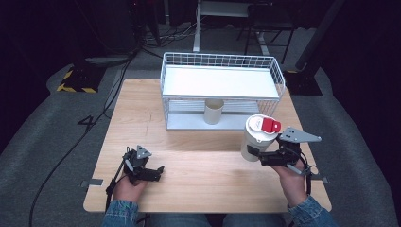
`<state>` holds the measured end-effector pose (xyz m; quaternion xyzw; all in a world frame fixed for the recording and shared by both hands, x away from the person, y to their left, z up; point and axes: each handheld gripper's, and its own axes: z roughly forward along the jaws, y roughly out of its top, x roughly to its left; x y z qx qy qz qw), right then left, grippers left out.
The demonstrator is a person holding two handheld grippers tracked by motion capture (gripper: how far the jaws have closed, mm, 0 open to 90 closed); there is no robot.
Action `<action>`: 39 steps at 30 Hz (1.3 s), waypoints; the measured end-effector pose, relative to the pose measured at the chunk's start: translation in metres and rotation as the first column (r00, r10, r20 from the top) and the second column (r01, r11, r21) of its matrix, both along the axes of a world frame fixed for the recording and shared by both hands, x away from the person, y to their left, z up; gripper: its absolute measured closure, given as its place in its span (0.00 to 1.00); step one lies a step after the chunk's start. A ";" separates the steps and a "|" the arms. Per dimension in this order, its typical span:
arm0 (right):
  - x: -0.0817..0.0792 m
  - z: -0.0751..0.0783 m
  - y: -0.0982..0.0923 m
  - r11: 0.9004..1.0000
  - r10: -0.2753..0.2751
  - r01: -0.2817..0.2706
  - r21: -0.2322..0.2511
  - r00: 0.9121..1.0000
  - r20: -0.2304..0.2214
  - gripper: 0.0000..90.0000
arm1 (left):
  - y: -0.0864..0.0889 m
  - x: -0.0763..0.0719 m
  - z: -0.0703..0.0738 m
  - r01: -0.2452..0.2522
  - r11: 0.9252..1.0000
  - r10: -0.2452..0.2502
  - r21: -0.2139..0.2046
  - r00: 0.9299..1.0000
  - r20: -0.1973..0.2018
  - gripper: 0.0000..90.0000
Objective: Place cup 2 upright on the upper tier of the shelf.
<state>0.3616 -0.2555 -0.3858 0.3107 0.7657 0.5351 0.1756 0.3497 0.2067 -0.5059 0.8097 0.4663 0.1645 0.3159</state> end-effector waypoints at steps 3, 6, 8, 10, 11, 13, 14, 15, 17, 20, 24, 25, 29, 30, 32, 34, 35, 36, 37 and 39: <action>0.001 0.005 0.000 1.000 -0.001 0.001 -0.003 1.000 0.005 0.16 | 0.000 0.000 0.000 0.000 1.000 0.000 -0.001 1.000 -0.001 0.00; 0.003 0.009 -0.001 1.000 -0.004 0.004 0.002 1.000 0.011 0.16 | 0.000 0.000 0.000 0.001 1.000 -0.001 -0.001 1.000 -0.002 0.00; 0.004 0.012 -0.002 1.000 -0.007 0.007 0.010 1.000 0.010 0.16 | 0.000 0.000 0.000 0.000 1.000 0.000 -0.001 1.000 -0.001 0.00; 0.006 0.015 -0.002 1.000 -0.009 0.008 0.007 1.000 0.010 0.16 | 0.000 0.000 0.000 0.000 1.000 0.000 -0.001 1.000 -0.001 0.00; 0.006 0.017 -0.003 1.000 -0.009 0.008 0.005 1.000 0.009 0.16 | 0.000 0.000 0.000 0.001 1.000 -0.001 -0.001 1.000 -0.002 0.00; 0.008 0.020 -0.003 1.000 -0.007 0.007 0.009 1.000 0.009 0.16 | 0.000 0.000 0.000 0.001 1.000 -0.001 -0.001 1.000 -0.002 0.00; 0.009 0.022 -0.003 1.000 -0.005 0.005 0.008 1.000 0.008 0.16 | 0.000 0.000 0.000 0.000 1.000 0.000 0.000 1.000 0.000 0.00; 0.010 0.024 -0.003 1.000 -0.008 0.008 0.006 1.000 0.009 0.16 | 0.000 0.000 0.000 0.000 1.000 0.000 -0.001 1.000 -0.001 0.00; 0.013 0.029 -0.002 1.000 -0.008 0.008 0.001 1.000 0.013 0.16 | 0.000 0.000 0.000 0.000 1.000 0.000 -0.002 1.000 -0.001 0.00; 0.016 0.036 -0.001 1.000 -0.007 0.007 -0.002 1.000 0.025 0.16 | 0.000 0.000 0.000 0.000 1.000 0.000 -0.002 1.000 -0.001 0.00; 0.020 0.047 0.001 1.000 -0.004 0.005 -0.005 0.999 0.040 0.16 | 0.000 0.000 0.000 -0.001 1.000 0.001 -0.002 1.000 -0.001 0.00; 0.022 0.050 0.001 1.000 -0.003 0.003 -0.001 0.999 0.040 0.16 | 0.000 0.000 0.000 -0.001 1.000 0.001 -0.002 1.000 -0.001 0.00; 0.027 0.060 0.004 1.000 0.002 -0.002 -0.002 0.999 0.049 0.16 | 0.000 0.000 0.000 -0.002 1.000 0.002 -0.003 1.000 -0.001 0.00; 0.029 0.063 0.005 1.000 0.005 -0.005 0.001 0.999 0.051 0.16 | 0.000 0.000 0.000 -0.004 1.000 0.004 -0.002 1.000 0.000 0.01; 0.031 0.067 0.006 1.000 0.007 -0.008 0.003 0.999 0.052 0.16 | 0.000 0.000 0.000 -0.012 1.000 0.012 -0.007 1.000 0.000 0.01; 0.033 0.072 0.008 1.000 0.009 -0.010 0.004 0.998 0.057 0.16 | 0.000 0.001 0.000 -0.017 1.000 0.017 -0.004 1.000 0.000 0.01; 0.035 0.075 0.008 1.000 0.011 -0.011 0.008 0.998 0.059 0.16 | 0.001 0.002 0.000 -0.014 1.000 0.014 -0.002 1.000 -0.001 0.01; 0.036 0.078 0.009 1.000 0.012 -0.013 0.011 0.998 0.061 0.16 | 0.001 0.002 0.000 -0.016 1.000 0.016 -0.002 1.000 0.001 0.01; 0.038 0.081 0.010 1.000 0.015 -0.016 0.012 0.998 0.066 0.16 | 0.001 0.002 0.000 -0.017 1.000 0.017 -0.002 1.000 0.000 0.01; 0.040 0.086 0.012 1.000 0.016 -0.016 0.008 0.997 0.073 0.16 | 0.001 0.003 0.000 -0.021 1.000 0.021 -0.003 1.000 0.001 0.01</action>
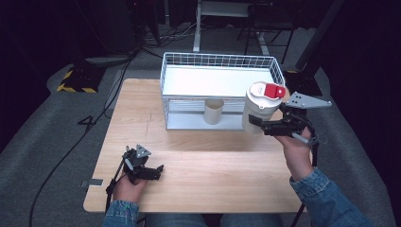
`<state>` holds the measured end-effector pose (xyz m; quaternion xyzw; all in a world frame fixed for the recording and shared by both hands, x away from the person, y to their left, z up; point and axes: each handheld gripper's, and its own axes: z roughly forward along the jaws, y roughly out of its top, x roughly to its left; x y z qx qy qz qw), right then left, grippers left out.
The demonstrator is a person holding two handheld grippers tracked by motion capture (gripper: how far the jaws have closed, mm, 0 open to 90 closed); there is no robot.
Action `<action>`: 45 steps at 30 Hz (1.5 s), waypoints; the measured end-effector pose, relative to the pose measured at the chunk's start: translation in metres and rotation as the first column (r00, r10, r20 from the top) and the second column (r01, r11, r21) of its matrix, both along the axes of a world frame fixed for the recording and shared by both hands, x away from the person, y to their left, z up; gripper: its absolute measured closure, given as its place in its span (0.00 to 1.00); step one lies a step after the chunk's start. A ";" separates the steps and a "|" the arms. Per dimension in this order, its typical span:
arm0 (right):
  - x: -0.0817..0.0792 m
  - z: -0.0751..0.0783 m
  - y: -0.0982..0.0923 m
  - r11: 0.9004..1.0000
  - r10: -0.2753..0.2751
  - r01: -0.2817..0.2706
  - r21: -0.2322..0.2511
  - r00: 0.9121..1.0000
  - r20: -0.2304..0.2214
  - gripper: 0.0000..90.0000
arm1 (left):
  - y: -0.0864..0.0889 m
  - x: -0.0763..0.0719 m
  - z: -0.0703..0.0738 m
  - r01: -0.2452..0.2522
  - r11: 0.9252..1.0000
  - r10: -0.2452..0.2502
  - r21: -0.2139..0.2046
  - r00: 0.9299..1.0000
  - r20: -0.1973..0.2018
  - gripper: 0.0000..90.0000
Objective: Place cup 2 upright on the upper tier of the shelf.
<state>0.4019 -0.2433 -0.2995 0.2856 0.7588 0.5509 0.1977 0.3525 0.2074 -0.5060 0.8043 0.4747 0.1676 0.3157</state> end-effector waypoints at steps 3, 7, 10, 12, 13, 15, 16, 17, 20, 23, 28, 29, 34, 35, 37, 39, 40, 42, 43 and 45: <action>0.004 0.008 0.003 1.000 0.001 -0.001 -0.001 1.000 0.007 0.16 | 0.000 0.000 0.000 -0.002 1.000 0.002 -0.002 1.000 0.000 0.01; 0.011 0.018 0.007 1.000 0.004 -0.004 0.002 1.000 0.016 0.16 | 0.000 0.000 0.000 -0.008 1.000 0.008 -0.002 1.000 -0.002 0.01; 0.018 0.026 0.011 1.000 0.010 -0.010 0.006 1.000 0.022 0.16 | 0.000 0.000 0.000 -0.009 1.000 0.009 -0.002 1.000 -0.002 0.01; 0.021 0.029 0.013 1.000 0.010 -0.010 0.007 1.000 0.023 0.16 | 0.000 0.000 0.000 -0.009 1.000 0.009 -0.002 1.000 -0.002 0.01; 0.023 0.031 0.014 1.000 0.009 -0.009 0.007 1.000 0.022 0.16 | 0.000 0.000 0.000 -0.009 1.000 0.009 -0.002 1.000 -0.002 0.01; 0.027 0.034 0.017 1.000 0.008 -0.008 0.006 1.000 0.022 0.16 | 0.000 0.000 0.000 -0.009 1.000 0.009 -0.002 1.000 -0.002 0.01; 0.029 0.036 0.018 1.000 0.009 -0.009 0.009 1.000 0.019 0.16 | 0.000 0.000 0.000 -0.009 1.000 0.009 -0.002 1.000 -0.002 0.01; 0.032 0.038 0.020 1.000 0.008 -0.008 0.009 1.000 0.018 0.16 | 0.000 0.000 0.000 -0.009 1.000 0.009 -0.001 1.000 -0.002 0.01; 0.038 0.042 0.023 1.000 0.001 -0.001 0.006 1.000 0.025 0.16 | 0.000 0.000 0.000 -0.009 1.000 0.009 -0.002 1.000 -0.002 0.01; 0.046 0.047 0.025 1.000 -0.010 0.010 0.008 0.999 0.032 0.16 | 0.000 0.000 0.000 -0.008 1.000 0.008 0.000 1.000 -0.002 0.01; 0.059 0.053 0.028 0.999 -0.031 0.031 0.019 0.999 0.034 0.16 | 0.001 0.001 0.000 -0.006 1.000 0.006 0.000 1.000 0.000 0.01; 0.062 0.054 0.029 0.999 -0.036 0.035 0.022 0.999 0.033 0.16 | 0.001 0.002 0.000 -0.005 1.000 0.005 -0.001 1.000 -0.004 0.01; 0.078 0.055 0.036 0.998 -0.057 0.056 0.018 0.998 0.025 0.16 | 0.001 0.003 0.000 -0.015 1.000 0.015 -0.001 1.000 -0.002 0.01; 0.081 0.055 0.037 0.998 -0.057 0.056 0.014 0.998 0.027 0.16 | 0.001 0.004 0.000 -0.019 1.000 0.019 0.001 1.000 0.000 0.01; 0.087 0.055 0.040 0.998 -0.061 0.061 0.015 0.998 0.020 0.16 | 0.001 0.004 0.000 -0.022 1.000 0.022 -0.001 1.000 -0.002 0.01; 0.095 0.055 0.043 0.998 -0.068 0.068 0.012 0.998 0.013 0.16 | 0.000 0.004 0.000 -0.027 1.000 0.027 0.001 1.000 0.000 0.01; 0.099 0.055 0.044 0.997 -0.071 0.070 0.009 0.997 0.014 0.16 | 0.000 0.004 0.000 -0.029 1.000 0.029 0.000 1.000 0.000 0.01; 0.105 0.055 0.047 0.997 -0.079 0.079 0.007 0.997 0.009 0.16 | 0.000 0.004 0.000 -0.034 0.999 0.034 0.000 0.999 -0.001 0.01; 0.107 0.055 0.048 0.997 -0.081 0.081 0.004 0.997 0.012 0.16 | 0.000 0.005 0.000 -0.035 0.999 0.035 0.001 0.999 -0.002 0.01; 0.112 0.056 0.051 0.996 -0.088 0.088 0.002 0.996 0.012 0.16 | 0.000 0.005 0.000 -0.037 0.999 0.037 0.001 0.999 0.000 0.01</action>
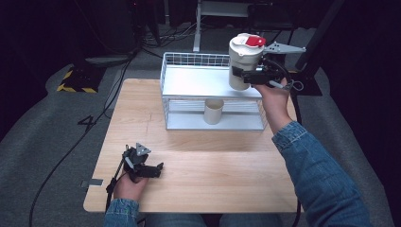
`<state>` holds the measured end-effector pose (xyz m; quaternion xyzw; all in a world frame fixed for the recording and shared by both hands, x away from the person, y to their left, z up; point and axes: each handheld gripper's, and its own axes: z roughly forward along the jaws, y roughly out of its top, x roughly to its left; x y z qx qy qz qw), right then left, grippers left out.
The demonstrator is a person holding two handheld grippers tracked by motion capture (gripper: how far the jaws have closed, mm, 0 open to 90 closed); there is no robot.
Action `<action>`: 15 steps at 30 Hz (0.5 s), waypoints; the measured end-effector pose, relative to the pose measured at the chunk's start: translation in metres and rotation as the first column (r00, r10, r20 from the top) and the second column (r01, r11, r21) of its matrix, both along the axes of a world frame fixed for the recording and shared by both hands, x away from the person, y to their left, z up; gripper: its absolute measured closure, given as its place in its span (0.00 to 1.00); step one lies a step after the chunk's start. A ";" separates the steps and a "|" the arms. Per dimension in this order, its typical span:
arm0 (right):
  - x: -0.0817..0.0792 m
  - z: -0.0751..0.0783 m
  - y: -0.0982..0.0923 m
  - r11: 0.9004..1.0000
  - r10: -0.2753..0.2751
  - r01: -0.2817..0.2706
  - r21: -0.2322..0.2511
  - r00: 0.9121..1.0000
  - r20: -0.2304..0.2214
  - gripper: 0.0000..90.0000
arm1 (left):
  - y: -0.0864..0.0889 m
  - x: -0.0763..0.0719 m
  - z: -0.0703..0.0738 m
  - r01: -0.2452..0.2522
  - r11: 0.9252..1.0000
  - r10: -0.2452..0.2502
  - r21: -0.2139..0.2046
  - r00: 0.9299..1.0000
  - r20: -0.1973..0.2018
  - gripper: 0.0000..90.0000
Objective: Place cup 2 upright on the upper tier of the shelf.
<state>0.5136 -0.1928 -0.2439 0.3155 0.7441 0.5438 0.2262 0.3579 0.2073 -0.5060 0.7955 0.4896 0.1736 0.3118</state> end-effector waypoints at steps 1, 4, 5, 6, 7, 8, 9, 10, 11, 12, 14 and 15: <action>0.003 0.000 0.002 1.000 -0.003 0.003 -0.001 1.000 0.001 0.16 | 0.000 0.000 0.000 -0.001 1.000 0.001 0.001 1.000 0.001 0.01; 0.008 0.000 0.007 1.000 -0.010 0.010 -0.008 1.000 0.000 0.16 | 0.000 0.000 0.000 -0.002 1.000 0.002 0.000 1.000 0.000 0.01; 0.011 0.000 0.009 1.000 -0.014 0.014 -0.010 1.000 0.001 0.16 | 0.000 0.000 0.000 -0.003 1.000 0.003 0.001 1.000 0.000 0.01; 0.012 0.000 0.010 1.000 -0.018 0.018 -0.009 1.000 0.005 0.16 | 0.000 0.000 0.000 -0.003 1.000 0.003 0.000 1.000 0.000 0.01; 0.015 -0.001 0.012 1.000 -0.025 0.025 -0.010 1.000 0.006 0.16 | 0.000 0.000 0.000 -0.003 1.000 0.003 0.001 1.000 0.001 0.01; 0.016 -0.001 0.013 1.000 -0.029 0.029 -0.008 1.000 0.006 0.16 | 0.000 0.000 0.000 -0.003 1.000 0.003 0.000 1.000 0.000 0.01; 0.018 -0.002 0.015 1.000 -0.031 0.031 -0.005 0.999 0.009 0.16 | 0.000 0.000 0.000 -0.003 1.000 0.003 0.000 1.000 0.000 0.01; 0.020 -0.003 0.016 0.999 -0.033 0.033 -0.002 0.999 0.012 0.16 | 0.000 0.000 0.000 -0.003 1.000 0.003 0.000 1.000 0.001 0.01; 0.022 -0.004 0.018 0.999 -0.041 0.041 -0.004 0.999 0.015 0.16 | 0.000 0.000 0.000 -0.003 1.000 0.003 0.000 1.000 0.000 0.01; 0.024 -0.005 0.019 0.999 -0.043 0.043 -0.007 0.999 0.019 0.16 | 0.000 0.000 0.000 -0.003 1.000 0.003 0.000 1.000 0.000 0.01; 0.027 -0.007 0.021 0.999 -0.046 0.046 -0.010 0.999 0.020 0.16 | 0.000 0.000 0.000 -0.003 1.000 0.003 0.001 1.000 0.001 0.01; 0.028 -0.008 0.022 0.999 -0.051 0.051 -0.009 0.999 0.016 0.16 | 0.000 0.000 0.000 -0.006 1.000 0.006 -0.003 1.000 -0.001 0.01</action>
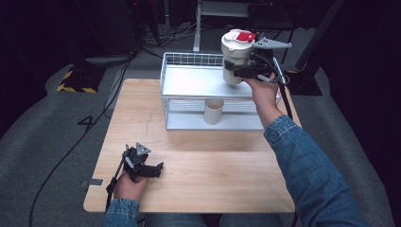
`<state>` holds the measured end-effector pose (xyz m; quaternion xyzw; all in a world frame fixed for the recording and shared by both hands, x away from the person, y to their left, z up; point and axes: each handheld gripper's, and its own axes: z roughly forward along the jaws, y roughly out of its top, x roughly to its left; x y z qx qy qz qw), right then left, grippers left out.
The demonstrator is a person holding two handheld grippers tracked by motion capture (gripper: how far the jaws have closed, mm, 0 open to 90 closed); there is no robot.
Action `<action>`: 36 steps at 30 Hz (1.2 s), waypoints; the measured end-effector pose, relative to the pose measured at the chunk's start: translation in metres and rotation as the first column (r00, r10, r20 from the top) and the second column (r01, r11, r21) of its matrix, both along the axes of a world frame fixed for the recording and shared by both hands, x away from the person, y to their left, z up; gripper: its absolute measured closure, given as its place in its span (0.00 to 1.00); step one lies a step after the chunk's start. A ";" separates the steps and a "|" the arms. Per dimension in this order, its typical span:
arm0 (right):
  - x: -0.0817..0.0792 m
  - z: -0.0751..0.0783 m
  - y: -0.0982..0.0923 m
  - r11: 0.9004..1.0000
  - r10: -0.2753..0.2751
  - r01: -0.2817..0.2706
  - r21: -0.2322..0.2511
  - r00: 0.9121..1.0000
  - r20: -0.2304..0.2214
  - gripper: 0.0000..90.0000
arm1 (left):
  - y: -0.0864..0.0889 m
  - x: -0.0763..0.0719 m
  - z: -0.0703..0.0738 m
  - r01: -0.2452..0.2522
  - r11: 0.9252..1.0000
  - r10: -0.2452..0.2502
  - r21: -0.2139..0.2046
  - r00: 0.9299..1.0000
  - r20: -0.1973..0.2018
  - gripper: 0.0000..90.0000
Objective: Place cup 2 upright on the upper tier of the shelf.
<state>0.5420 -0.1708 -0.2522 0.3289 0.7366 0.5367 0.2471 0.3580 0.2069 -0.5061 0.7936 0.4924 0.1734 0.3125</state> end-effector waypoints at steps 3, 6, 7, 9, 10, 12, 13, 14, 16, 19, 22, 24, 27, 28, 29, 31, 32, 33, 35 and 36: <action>0.005 -0.004 0.003 1.000 -0.008 0.008 -0.006 1.000 -0.001 0.16 | 0.000 0.000 0.000 0.000 1.000 0.000 0.001 1.000 0.000 0.01; 0.009 -0.006 0.004 1.000 -0.005 0.005 0.001 1.000 -0.008 0.16 | 0.000 0.000 0.000 0.002 1.000 -0.002 0.005 1.000 0.002 0.01; 0.010 -0.007 0.005 1.000 -0.006 0.006 0.001 1.000 -0.008 0.16 | 0.000 0.000 0.000 0.002 1.000 -0.002 0.005 1.000 0.002 0.01; 0.011 -0.008 0.006 1.000 -0.009 0.009 0.002 1.000 -0.016 0.16 | 0.000 0.000 0.000 0.002 1.000 -0.002 0.005 1.000 0.002 0.01; 0.013 -0.009 0.007 1.000 -0.009 0.009 0.000 1.000 -0.012 0.16 | 0.000 0.000 0.000 0.002 1.000 -0.003 0.006 1.000 0.002 0.01; 0.014 -0.011 0.008 1.000 -0.011 0.011 0.002 1.000 -0.022 0.16 | 0.000 0.000 0.000 0.003 1.000 -0.003 0.006 1.000 0.002 0.01; 0.015 -0.012 0.008 1.000 -0.008 0.008 0.001 1.000 -0.019 0.16 | 0.000 0.000 0.000 0.002 1.000 -0.002 0.006 1.000 0.003 0.01; 0.015 -0.013 0.008 1.000 -0.008 0.008 0.005 1.000 -0.025 0.16 | 0.000 0.000 0.000 0.002 1.000 -0.002 0.006 1.000 0.002 0.01; 0.016 -0.014 0.009 1.000 -0.004 0.004 0.011 1.000 -0.024 0.16 | 0.000 0.000 0.000 0.002 1.000 -0.002 0.005 1.000 0.003 0.01; 0.017 -0.017 0.009 1.000 -0.002 0.003 0.019 0.999 -0.033 0.16 | 0.000 0.000 0.000 0.002 1.000 -0.002 0.006 1.000 0.002 0.01; 0.019 -0.020 0.011 1.000 -0.001 0.002 0.019 0.999 -0.043 0.16 | 0.000 0.000 0.000 0.002 1.000 -0.002 0.005 1.000 0.002 0.01; 0.019 -0.021 0.011 1.000 -0.002 0.002 0.019 0.999 -0.046 0.16 | 0.000 0.000 0.000 0.002 1.000 -0.002 0.005 1.000 0.002 0.01; 0.020 -0.022 0.012 1.000 -0.001 0.002 0.024 0.999 -0.048 0.16 | 0.000 0.000 0.000 0.002 1.000 -0.002 0.005 1.000 0.002 0.01; 0.020 -0.023 0.012 1.000 0.002 -0.001 0.025 0.999 -0.048 0.16 | 0.000 0.000 0.000 0.002 1.000 -0.002 0.005 1.000 0.002 0.01; 0.020 -0.023 0.012 1.000 0.001 0.000 0.026 0.999 -0.049 0.16 | 0.000 0.000 0.000 0.002 1.000 -0.002 0.005 1.000 0.002 0.01; 0.021 -0.025 0.012 1.000 0.004 -0.002 0.028 0.999 -0.052 0.16 | 0.000 0.000 0.000 0.002 1.000 -0.002 0.004 1.000 0.002 0.01; 0.021 -0.026 0.013 1.000 0.003 -0.001 0.030 0.998 -0.057 0.16 | 0.000 0.000 0.000 0.000 1.000 0.000 0.000 1.000 0.001 0.01; 0.021 -0.027 0.013 1.000 0.004 -0.003 0.029 0.998 -0.056 0.16 | 0.000 0.000 0.000 0.000 1.000 0.000 0.000 1.000 0.000 0.01; 0.022 -0.028 0.013 1.000 0.003 -0.002 0.029 0.998 -0.059 0.16 | 0.000 0.000 0.000 0.000 1.000 0.000 0.000 1.000 0.000 0.01; 0.022 -0.029 0.012 1.000 0.004 -0.003 0.031 0.998 -0.057 0.16 | 0.000 0.000 0.000 0.000 1.000 0.000 0.000 1.000 0.000 0.01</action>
